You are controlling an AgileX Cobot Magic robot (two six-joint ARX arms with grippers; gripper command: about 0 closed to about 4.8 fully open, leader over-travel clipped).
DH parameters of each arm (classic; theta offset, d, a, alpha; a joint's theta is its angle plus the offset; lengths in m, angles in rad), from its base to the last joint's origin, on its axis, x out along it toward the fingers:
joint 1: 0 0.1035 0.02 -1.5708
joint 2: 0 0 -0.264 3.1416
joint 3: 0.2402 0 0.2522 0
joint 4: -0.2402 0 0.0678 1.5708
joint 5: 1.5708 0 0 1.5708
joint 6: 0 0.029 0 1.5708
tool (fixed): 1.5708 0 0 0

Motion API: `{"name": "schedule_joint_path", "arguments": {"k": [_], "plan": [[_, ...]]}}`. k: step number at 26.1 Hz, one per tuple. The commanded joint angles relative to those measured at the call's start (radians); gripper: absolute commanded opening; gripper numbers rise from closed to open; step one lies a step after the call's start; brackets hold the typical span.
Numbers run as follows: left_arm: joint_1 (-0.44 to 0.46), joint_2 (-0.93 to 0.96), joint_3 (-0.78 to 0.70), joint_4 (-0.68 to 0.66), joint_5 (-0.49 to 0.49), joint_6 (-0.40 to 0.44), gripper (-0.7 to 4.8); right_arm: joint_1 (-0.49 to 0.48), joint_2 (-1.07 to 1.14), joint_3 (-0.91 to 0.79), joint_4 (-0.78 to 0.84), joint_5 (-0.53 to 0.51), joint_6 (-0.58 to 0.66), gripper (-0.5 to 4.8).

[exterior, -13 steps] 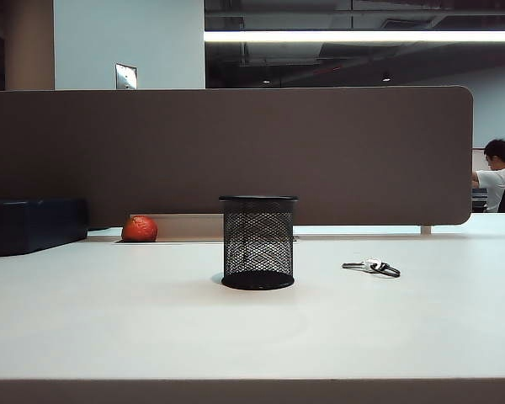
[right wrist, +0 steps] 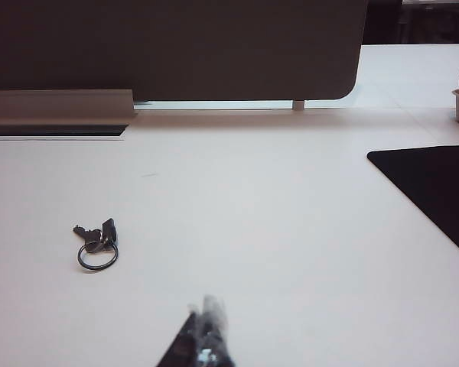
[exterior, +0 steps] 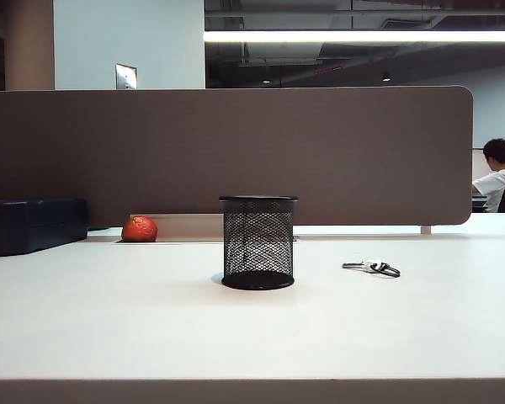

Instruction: Pick up a bunch of keys from the table, then put them into the black basket.

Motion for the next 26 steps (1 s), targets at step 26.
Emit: {"name": "schedule_joint_path", "arguments": {"k": [26], "plan": [[0.0,0.0,0.006,0.016,0.256,-0.005,-0.06,-0.001,0.007,0.266,-0.29,-0.14,0.121,-0.06]]}}
